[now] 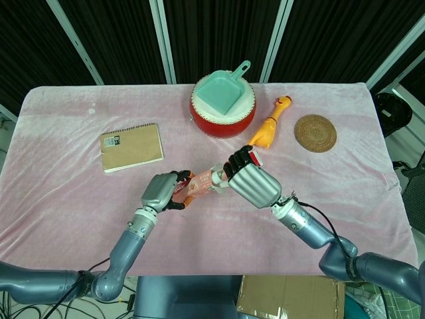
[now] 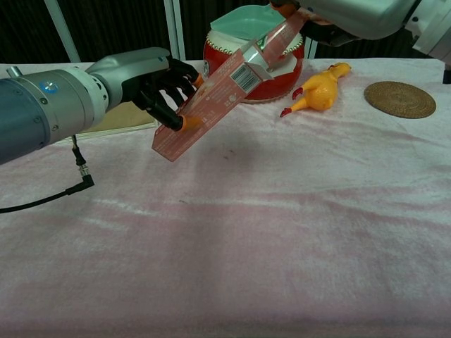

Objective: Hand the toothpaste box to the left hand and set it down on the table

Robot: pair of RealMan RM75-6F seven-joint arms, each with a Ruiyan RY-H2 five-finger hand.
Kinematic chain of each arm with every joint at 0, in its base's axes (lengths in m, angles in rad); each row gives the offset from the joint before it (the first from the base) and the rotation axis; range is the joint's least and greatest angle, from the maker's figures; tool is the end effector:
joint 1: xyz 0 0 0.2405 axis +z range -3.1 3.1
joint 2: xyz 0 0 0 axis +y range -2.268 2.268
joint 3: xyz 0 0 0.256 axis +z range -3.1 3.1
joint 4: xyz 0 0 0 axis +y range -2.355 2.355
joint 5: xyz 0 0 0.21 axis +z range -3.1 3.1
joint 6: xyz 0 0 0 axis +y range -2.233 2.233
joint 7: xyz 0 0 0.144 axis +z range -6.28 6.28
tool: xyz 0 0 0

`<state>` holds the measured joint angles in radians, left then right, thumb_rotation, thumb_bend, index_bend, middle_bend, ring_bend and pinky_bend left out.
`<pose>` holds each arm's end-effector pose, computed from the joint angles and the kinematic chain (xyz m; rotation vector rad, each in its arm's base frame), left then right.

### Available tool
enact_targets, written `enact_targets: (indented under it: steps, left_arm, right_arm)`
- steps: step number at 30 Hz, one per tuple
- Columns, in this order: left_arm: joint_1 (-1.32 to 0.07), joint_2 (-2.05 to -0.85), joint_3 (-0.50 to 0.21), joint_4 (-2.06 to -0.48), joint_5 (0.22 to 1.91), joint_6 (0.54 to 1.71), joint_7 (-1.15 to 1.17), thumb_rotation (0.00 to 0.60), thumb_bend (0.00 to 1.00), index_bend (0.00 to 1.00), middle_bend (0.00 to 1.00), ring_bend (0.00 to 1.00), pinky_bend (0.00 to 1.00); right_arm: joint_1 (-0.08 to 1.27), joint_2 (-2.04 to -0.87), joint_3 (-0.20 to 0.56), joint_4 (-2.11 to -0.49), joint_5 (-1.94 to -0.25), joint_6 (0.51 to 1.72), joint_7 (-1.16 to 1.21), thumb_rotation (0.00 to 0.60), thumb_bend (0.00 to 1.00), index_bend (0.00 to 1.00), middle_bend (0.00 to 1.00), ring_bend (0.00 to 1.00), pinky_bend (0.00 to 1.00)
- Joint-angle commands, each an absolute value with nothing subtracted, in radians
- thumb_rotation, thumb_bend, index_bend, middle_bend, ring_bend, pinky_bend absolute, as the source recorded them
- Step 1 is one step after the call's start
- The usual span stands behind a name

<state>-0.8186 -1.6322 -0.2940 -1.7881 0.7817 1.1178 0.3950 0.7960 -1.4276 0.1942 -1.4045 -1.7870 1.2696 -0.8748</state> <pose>-0.0609 0.3143 -0.0243 -1.6804 -1.3850 -1.1550 -0.0792 -0.3394 0.0577 1.7503 0.5225 0.9267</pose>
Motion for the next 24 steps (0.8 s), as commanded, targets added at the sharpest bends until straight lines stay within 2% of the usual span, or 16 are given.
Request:
enact_targets:
  steps: [1, 5, 8, 11, 16, 19, 24]
  left_arm:
    - [-0.821, -1.637, -0.3, -1.786, 0.781, 1.122, 0.39, 0.6, 0.43, 0.42, 0.37, 0.3, 0.44]
    - [-0.826, -1.654, -0.308, -1.776, 0.787, 1.132, 0.384, 0.6, 0.43, 0.42, 0.37, 0.3, 0.44]
    - [-0.829, -1.668, -0.311, -1.766, 0.795, 1.14, 0.379, 0.6, 0.43, 0.42, 0.37, 0.3, 0.44]
    - [-0.832, -1.681, -0.315, -1.757, 0.798, 1.143, 0.374, 0.6, 0.43, 0.42, 0.37, 0.3, 0.44]
    - [-0.836, -1.707, -0.319, -1.734, 0.818, 1.151, 0.358, 0.6, 0.43, 0.42, 0.37, 0.3, 0.44]
    - [-0.832, -1.723, -0.324, -1.717, 0.846, 1.165, 0.335, 0.6, 0.43, 0.42, 0.37, 0.3, 0.44]
    - [-0.822, -1.749, -0.328, -1.688, 0.905, 1.187, 0.287, 0.6, 0.43, 0.42, 0.37, 0.3, 0.44]
  right_arm:
    - [0.794, -1.429, 0.192, -1.409, -1.789, 1.273, -0.871, 0.6, 0.43, 0.66, 0.55, 0.47, 0.45]
    - [0.793, -1.434, 0.195, -1.414, -1.792, 1.282, -0.869, 0.6, 0.43, 0.66, 0.54, 0.46, 0.44]
    - [0.791, -1.441, 0.197, -1.416, -1.794, 1.292, -0.863, 0.6, 0.42, 0.62, 0.47, 0.41, 0.42]
    - [0.792, -1.444, 0.199, -1.413, -1.801, 1.3, -0.859, 0.6, 0.39, 0.52, 0.39, 0.33, 0.37]
    - [0.795, -1.447, 0.202, -1.406, -1.815, 1.319, -0.835, 0.6, 0.3, 0.26, 0.21, 0.18, 0.25]
    - [0.794, -1.448, 0.204, -1.406, -1.819, 1.326, -0.826, 0.6, 0.28, 0.21, 0.17, 0.14, 0.22]
    - [0.791, -1.452, 0.207, -1.408, -1.822, 1.342, -0.812, 0.6, 0.26, 0.17, 0.14, 0.11, 0.21]
